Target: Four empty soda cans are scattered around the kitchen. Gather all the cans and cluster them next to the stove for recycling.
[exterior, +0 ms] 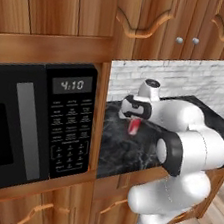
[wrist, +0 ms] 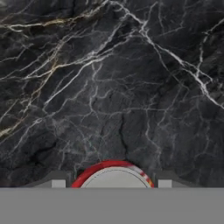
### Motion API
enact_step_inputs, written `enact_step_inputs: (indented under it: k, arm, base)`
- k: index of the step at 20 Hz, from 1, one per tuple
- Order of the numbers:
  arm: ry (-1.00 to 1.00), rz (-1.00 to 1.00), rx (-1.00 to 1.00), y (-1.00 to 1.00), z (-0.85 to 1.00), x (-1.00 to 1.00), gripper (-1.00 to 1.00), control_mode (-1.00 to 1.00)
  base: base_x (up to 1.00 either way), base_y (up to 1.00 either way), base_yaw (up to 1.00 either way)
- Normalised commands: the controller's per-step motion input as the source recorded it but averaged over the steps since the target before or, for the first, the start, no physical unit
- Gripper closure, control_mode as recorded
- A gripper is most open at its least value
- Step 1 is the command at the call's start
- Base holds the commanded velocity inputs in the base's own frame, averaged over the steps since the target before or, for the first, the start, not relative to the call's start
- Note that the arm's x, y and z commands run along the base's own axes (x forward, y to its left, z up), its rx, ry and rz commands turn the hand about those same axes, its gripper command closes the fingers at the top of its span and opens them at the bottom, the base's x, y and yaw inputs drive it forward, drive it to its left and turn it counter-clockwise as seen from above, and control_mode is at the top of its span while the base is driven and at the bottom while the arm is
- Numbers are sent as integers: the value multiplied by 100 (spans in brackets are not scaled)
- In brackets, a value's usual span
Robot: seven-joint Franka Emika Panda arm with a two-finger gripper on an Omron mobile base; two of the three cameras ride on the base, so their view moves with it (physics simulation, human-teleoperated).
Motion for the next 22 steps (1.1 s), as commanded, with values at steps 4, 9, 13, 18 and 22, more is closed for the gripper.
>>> enact_step_inputs:
  k: [4,9,13,18,22]
  arm:
    - [0,-1,9,-44,50,-62,100,-100]
    - [0,0,9,-45,54,-73,100,-100]
    - [-12,0,10,-63,15,-90,100,-100]
    - [-30,0,14,-50,24,-74,100,-100]
    - [-36,2,12,-30,34,-64,100,-100]
  base:
    - [0,0,0]
    - [0,0,0]
    - [0,0,0]
    - [0,0,0]
    - [0,0,0]
